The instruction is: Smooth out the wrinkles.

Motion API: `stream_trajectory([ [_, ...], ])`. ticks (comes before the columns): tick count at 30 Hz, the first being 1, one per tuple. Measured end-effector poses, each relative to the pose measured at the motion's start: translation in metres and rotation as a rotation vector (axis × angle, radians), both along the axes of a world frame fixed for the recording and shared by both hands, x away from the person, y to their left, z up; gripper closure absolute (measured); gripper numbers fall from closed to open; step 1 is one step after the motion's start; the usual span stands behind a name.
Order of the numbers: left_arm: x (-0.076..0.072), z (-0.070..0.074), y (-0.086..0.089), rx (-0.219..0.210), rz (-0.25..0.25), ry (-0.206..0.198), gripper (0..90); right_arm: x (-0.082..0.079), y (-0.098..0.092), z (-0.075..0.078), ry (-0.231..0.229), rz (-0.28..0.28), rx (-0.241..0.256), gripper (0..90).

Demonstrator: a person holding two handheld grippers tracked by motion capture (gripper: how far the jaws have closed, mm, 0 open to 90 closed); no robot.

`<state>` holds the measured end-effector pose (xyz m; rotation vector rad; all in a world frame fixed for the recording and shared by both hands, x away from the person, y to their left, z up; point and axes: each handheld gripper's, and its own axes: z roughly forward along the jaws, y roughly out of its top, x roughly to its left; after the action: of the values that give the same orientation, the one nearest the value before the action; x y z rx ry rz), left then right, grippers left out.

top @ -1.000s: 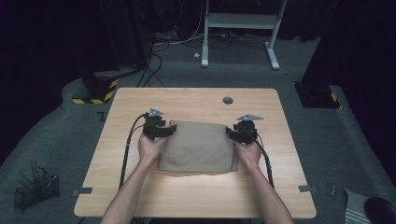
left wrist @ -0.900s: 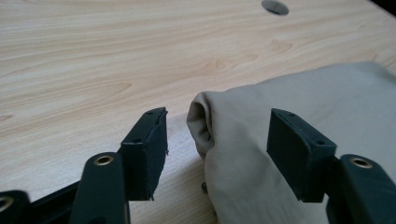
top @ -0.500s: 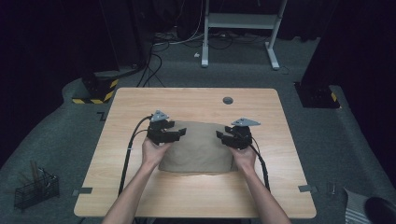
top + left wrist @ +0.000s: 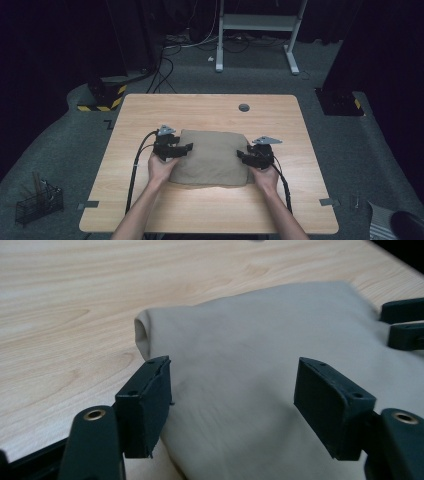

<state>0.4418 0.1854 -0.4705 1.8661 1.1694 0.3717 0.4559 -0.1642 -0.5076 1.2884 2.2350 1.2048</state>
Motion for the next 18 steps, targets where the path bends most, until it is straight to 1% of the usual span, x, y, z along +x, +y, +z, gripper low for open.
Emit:
stream_trajectory([
  [2, -0.016, 0.004, 0.0, 0.006, -0.01, -0.026, 30.5, -0.011, 0.001, 0.003, -0.03, 0.019, 0.0, 45.5],
  [4, -0.03, 0.003, -0.001, -0.007, -0.015, -0.035, 30.6, -0.021, 0.003, 0.005, -0.05, 0.039, -0.009, 45.3],
  [5, -0.035, 0.002, -0.002, -0.007, -0.019, -0.034, 31.1, -0.027, 0.004, 0.006, -0.058, 0.056, -0.014, 45.3],
  [6, -0.039, -0.003, -0.005, 0.014, -0.027, -0.024, 31.6, -0.031, 0.006, 0.006, -0.061, 0.067, -0.016, 45.3],
  [7, -0.04, -0.008, -0.008, 0.047, -0.031, -0.014, 32.1, -0.035, 0.008, 0.005, -0.061, 0.084, -0.026, 45.3],
  [8, -0.039, -0.015, -0.011, 0.08, -0.031, -0.006, 32.6, -0.036, 0.01, 0.004, -0.058, 0.094, -0.034, 45.3],
  [9, -0.038, -0.019, -0.013, 0.09, -0.027, 0.002, 33.2, -0.037, 0.012, 0.003, -0.057, 0.101, -0.038, 45.2],
  [10, -0.034, -0.026, -0.014, 0.073, -0.02, 0.021, 33.3, -0.037, 0.013, 0.001, -0.051, 0.103, -0.044, 45.2],
  [11, -0.032, -0.028, -0.014, 0.061, -0.019, 0.029, 33.2, -0.036, 0.015, -0.002, -0.05, 0.105, -0.056, 45.2],
  [13, -0.026, -0.031, -0.016, 0.052, -0.007, 0.029, 32.9, -0.032, 0.016, -0.007, -0.037, 0.095, -0.058, 45.2],
  [16, -0.016, -0.033, -0.019, 0.051, 0.0, 0.042, 33.0, -0.026, 0.016, -0.011, -0.028, 0.075, -0.062, 45.3],
  [18, -0.009, -0.034, -0.024, 0.054, 0.003, 0.046, 32.9, -0.021, 0.016, -0.012, -0.033, 0.056, -0.075, 45.3],
])
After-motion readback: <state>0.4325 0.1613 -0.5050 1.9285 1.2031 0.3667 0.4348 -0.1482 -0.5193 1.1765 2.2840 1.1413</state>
